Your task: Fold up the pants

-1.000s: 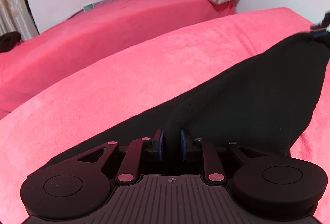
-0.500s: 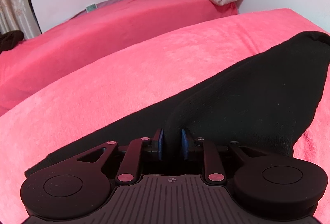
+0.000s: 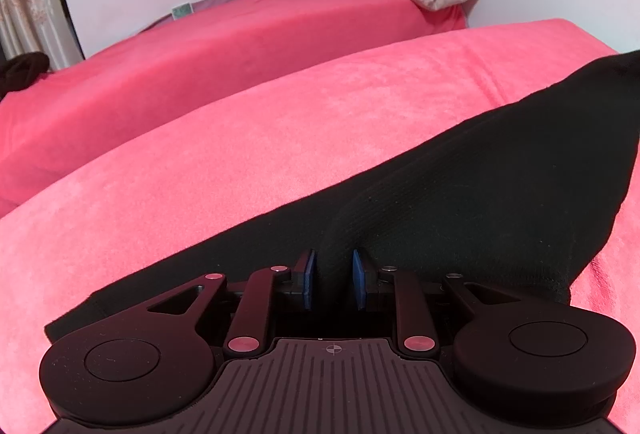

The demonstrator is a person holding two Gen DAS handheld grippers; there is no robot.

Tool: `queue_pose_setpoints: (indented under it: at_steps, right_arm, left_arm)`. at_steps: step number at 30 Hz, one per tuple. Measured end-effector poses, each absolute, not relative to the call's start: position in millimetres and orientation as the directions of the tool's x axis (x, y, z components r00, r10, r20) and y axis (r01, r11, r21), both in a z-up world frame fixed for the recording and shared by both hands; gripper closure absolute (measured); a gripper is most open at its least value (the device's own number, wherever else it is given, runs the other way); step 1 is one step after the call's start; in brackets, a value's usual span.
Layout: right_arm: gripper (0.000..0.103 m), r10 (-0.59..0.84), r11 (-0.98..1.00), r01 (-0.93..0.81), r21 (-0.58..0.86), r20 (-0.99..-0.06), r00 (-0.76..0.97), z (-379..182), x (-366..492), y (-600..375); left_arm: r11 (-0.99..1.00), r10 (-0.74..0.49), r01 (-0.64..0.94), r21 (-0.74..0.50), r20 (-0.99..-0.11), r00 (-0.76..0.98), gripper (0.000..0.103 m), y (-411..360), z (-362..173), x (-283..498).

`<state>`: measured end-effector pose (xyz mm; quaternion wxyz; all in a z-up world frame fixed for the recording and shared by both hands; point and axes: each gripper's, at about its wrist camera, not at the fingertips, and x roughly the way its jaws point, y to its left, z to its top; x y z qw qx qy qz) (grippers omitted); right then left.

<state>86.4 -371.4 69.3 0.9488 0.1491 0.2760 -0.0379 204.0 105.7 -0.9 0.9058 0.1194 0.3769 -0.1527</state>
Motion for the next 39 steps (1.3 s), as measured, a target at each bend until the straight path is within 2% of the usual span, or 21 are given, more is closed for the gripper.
queue_pose_setpoints:
  at_steps: [2, 6, 7, 8, 9, 12, 14, 18, 20, 25, 28, 31, 35, 39]
  right_arm:
    - [0.094, -0.013, 0.931, 0.208, 0.300, -0.542, 0.841, 71, 99, -391]
    - [0.091, -0.034, 0.877, 0.330, 0.351, -0.638, 0.769, 41, 132, -412]
    - [0.080, -0.059, 0.860, 0.372, 0.350, -0.656, 0.753, 32, 137, -413]
    - [0.062, -0.100, 0.846, 0.415, 0.335, -0.664, 0.741, 24, 140, -414]
    - [0.058, -0.137, 0.836, 0.444, 0.323, -0.660, 0.739, 18, 140, -415]
    - [0.053, -0.157, 0.807, 0.462, 0.368, -0.621, 0.768, 15, 129, -419]
    - [0.046, -0.199, 0.802, 0.481, 0.354, -0.602, 0.774, 22, 119, -418]
    - [0.044, -0.286, 0.882, 0.435, 0.183, -0.526, 0.801, 50, 96, -390]
    - [0.039, -0.280, 0.922, 0.373, 0.107, -0.483, 0.830, 65, 88, -366]
    - [0.037, -0.049, 0.999, 0.049, -0.009, -0.431, 0.901, 97, 86, -269]
    - [0.036, 0.126, 0.983, -0.172, -0.067, -0.440, 0.889, 109, 91, -195]
    - [0.036, 0.307, 0.917, -0.392, -0.076, -0.496, 0.812, 115, 97, -117]
    - [0.036, 0.500, 0.783, -0.621, -0.013, -0.580, 0.643, 113, 108, -18]
    - [0.036, 0.581, 0.640, -0.768, -0.018, -0.643, 0.499, 106, 108, 75]
  left_arm:
    - [0.926, -0.183, 0.363, 0.103, -0.717, 0.672, 0.027, 104, -1, 203]
    - [0.927, -0.178, 0.359, 0.108, -0.716, 0.675, 0.023, 103, -2, 202]
    - [0.927, -0.176, 0.359, 0.110, -0.717, 0.675, 0.019, 103, -2, 202]
    - [0.927, -0.169, 0.356, 0.117, -0.718, 0.676, 0.010, 102, -2, 202]
    - [0.929, -0.151, 0.346, 0.134, -0.716, 0.682, 0.002, 101, -2, 202]
    - [0.935, -0.123, 0.320, 0.151, -0.709, 0.695, 0.000, 105, 2, 201]
    - [0.943, -0.141, 0.311, 0.117, -0.705, 0.695, 0.000, 114, 8, 198]
    - [0.956, -0.111, 0.261, 0.132, -0.662, 0.741, 0.000, 136, 21, 176]
    - [0.960, -0.087, 0.236, 0.148, -0.646, 0.759, 0.000, 148, 24, 161]
    - [0.979, -0.041, 0.151, 0.134, -0.600, 0.799, 0.000, 183, 30, 116]
    - [0.986, -0.014, 0.107, 0.131, -0.569, 0.822, 0.000, 199, 29, 91]
    - [0.991, -0.001, 0.074, 0.109, -0.551, 0.834, 0.000, 215, 23, 78]
    - [0.997, 0.005, 0.038, 0.072, -0.526, 0.851, 0.000, 230, 13, 70]
    - [0.997, -0.015, 0.050, 0.058, -0.492, 0.870, 0.000, 241, 16, 61]
